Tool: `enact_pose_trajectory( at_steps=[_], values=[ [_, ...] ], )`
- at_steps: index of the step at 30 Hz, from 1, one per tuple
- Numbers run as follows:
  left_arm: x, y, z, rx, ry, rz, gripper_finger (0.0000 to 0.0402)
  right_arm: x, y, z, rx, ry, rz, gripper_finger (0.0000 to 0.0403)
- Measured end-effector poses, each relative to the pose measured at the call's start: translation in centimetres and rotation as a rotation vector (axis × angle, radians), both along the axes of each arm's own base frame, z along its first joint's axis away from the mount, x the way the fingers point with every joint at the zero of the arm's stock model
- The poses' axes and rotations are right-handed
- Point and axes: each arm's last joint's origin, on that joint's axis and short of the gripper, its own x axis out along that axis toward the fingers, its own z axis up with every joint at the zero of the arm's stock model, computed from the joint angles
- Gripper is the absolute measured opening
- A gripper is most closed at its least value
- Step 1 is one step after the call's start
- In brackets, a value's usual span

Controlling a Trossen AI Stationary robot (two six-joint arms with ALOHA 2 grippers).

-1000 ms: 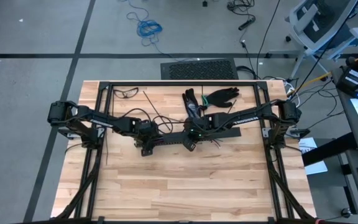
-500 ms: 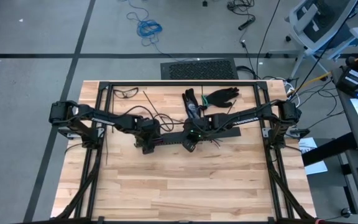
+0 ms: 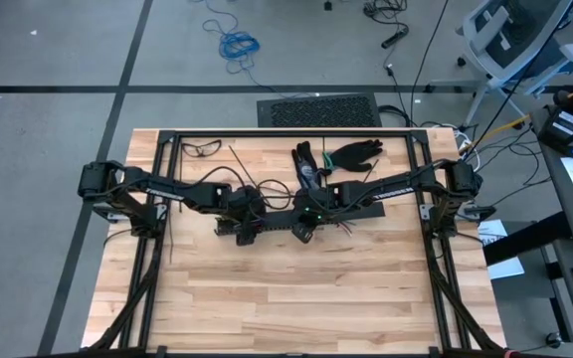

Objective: Ziptie cables
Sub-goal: Close the black cable duct

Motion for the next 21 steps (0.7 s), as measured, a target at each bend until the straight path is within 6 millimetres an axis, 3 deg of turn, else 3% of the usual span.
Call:
enact_pose_trajectory(
  at_steps=[8, 15, 21],
  values=[
    [-1.5, -0.8, -1.4, -0.044, 0.044, 0.044, 0.0364, 0.0, 0.0, 0.0, 0.011, -0.001, 0.01, 0.0089],
    [-2.6, -1.6, -0.1, 0.004, -0.184, 0.136, 0.0364, 0.0, 0.0, 0.0, 0.011, -0.001, 0.015, 0.0089],
    [-4.8, -2.4, -2.5, 0.023, -0.153, 0.115, 0.0364, 0.0, 0.0, 0.1, 0.013, -0.002, 0.016, 0.0089]
  ],
)
